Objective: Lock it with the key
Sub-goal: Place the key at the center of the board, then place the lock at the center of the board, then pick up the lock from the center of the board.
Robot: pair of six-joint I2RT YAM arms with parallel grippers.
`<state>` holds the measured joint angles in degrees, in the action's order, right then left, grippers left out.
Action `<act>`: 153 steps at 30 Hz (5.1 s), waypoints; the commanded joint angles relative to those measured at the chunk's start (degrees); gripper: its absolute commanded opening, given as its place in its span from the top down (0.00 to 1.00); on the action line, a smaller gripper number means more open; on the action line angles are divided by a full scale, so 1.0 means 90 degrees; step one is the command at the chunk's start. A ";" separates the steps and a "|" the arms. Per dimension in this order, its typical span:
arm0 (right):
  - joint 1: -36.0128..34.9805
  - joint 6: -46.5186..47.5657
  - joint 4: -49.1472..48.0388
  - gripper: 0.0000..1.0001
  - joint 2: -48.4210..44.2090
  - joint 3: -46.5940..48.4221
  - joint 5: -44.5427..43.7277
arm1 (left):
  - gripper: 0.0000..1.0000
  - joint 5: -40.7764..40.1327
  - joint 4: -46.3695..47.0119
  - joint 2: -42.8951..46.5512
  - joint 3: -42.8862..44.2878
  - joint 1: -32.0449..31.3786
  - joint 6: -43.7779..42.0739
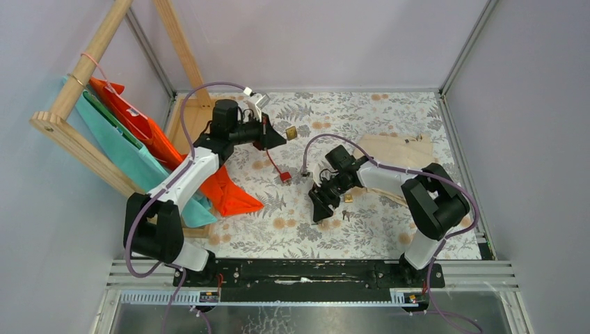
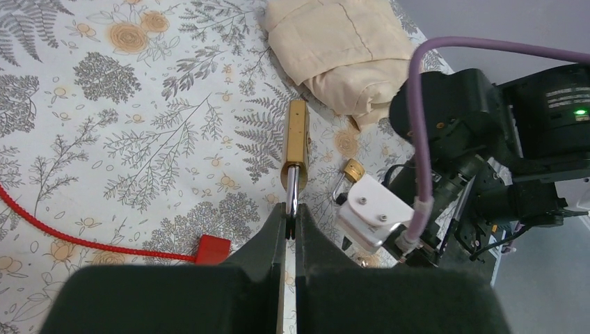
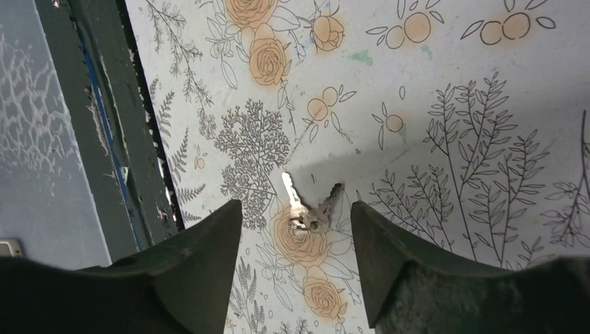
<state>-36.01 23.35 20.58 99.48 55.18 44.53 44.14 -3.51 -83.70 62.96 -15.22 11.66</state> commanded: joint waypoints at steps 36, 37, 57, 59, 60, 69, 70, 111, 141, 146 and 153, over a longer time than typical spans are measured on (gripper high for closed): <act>0.2467 0.0149 -0.0286 0.13 -0.2322 -0.0071 -0.0309 | 0.82 0.1019 -0.0359 -0.2787 -0.0122 -0.1932 0.0704; 0.2468 0.0152 -0.0277 0.13 -0.2314 -0.0064 -0.0309 | 0.81 0.1014 -0.0362 -0.2810 -0.0126 -0.1932 0.0706; 0.2467 0.0214 -0.0265 0.13 -0.2195 -0.0056 -0.0278 | 0.76 0.0648 -0.0379 -0.2817 -0.0355 -0.1933 0.0551; 0.2467 0.0214 -0.0263 0.14 -0.2219 -0.0067 -0.0294 | 0.74 0.0603 -0.0414 -0.2805 -0.0340 -0.1936 0.0523; 0.2460 0.0217 -0.0265 0.14 -0.2241 -0.0068 -0.0311 | 0.73 0.0572 -0.0441 -0.2803 -0.0336 -0.1935 0.0500; 0.2465 0.0241 -0.0294 0.13 -0.2337 -0.0097 -0.0431 | 0.61 0.0152 -0.0565 -0.2592 -0.0384 -0.1928 0.0317; 0.2463 0.0235 -0.0298 0.13 -0.2347 -0.0095 -0.0450 | 0.59 0.0082 -0.0588 -0.2565 -0.0384 -0.1930 0.0307; 0.3340 -0.0658 -0.1305 0.01 -0.3253 -0.0409 -0.0822 | 0.18 -0.2934 -0.2471 -0.1884 0.1127 -0.1381 -0.2017; 0.3366 -0.0293 -0.0919 0.01 -0.2776 -0.0308 -0.0183 | 0.46 -0.2450 -0.3252 -0.2971 0.1290 -0.1374 -0.5816; 0.3367 -0.0432 -0.1074 0.01 -0.2774 -0.0360 -0.0205 | 0.59 -0.2180 -0.3155 -0.2949 0.1074 -0.1376 -0.5917; 0.3366 -0.1203 -0.1763 0.01 -0.2834 -0.0583 -0.0081 | 0.81 -0.1648 -0.2302 -0.2222 0.0466 -0.1390 -0.5656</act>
<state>-5.93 17.06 9.74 74.41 50.24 41.41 24.95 -28.84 -107.90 69.97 -27.57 -40.01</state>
